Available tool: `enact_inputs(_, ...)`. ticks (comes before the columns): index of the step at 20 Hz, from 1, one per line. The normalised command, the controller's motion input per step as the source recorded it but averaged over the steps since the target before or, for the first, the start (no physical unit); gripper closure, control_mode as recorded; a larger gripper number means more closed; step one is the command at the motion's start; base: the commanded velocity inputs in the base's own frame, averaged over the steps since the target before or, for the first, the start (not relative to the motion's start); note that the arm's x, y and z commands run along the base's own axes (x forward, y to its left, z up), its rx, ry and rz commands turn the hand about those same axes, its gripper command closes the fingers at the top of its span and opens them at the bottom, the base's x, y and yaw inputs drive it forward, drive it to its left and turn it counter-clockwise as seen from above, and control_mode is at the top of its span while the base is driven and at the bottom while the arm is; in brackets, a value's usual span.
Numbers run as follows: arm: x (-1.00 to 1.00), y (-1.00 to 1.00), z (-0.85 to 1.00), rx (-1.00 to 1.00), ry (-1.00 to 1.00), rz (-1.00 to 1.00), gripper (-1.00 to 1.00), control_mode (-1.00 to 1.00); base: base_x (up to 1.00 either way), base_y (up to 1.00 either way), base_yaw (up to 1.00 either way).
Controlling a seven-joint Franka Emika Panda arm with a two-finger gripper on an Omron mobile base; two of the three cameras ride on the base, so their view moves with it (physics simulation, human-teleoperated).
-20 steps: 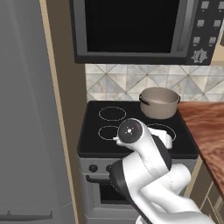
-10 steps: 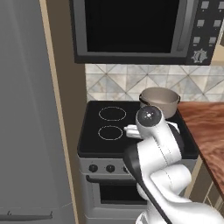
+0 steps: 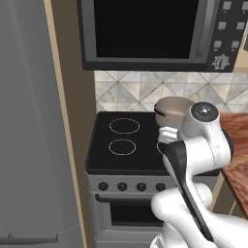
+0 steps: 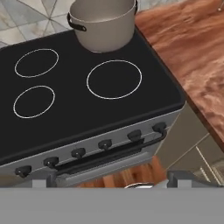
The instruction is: Move the pot and pan from the stove into the sink.
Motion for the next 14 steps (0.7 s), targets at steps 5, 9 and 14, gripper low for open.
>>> enact_inputs(5,0.0,-0.46,0.07,0.17,0.0,-0.02,-1.0,-1.0,0.0,0.0,0.0)
enact_inputs(9,0.0,-0.46,0.04,0.2,0.0,-0.03,-1.0,-1.0,0.0,0.0,0.0)
enact_inputs(14,0.0,-0.5,0.04,0.23,0.0,-0.04,-1.0,-1.0,0.0,0.0,0.0)
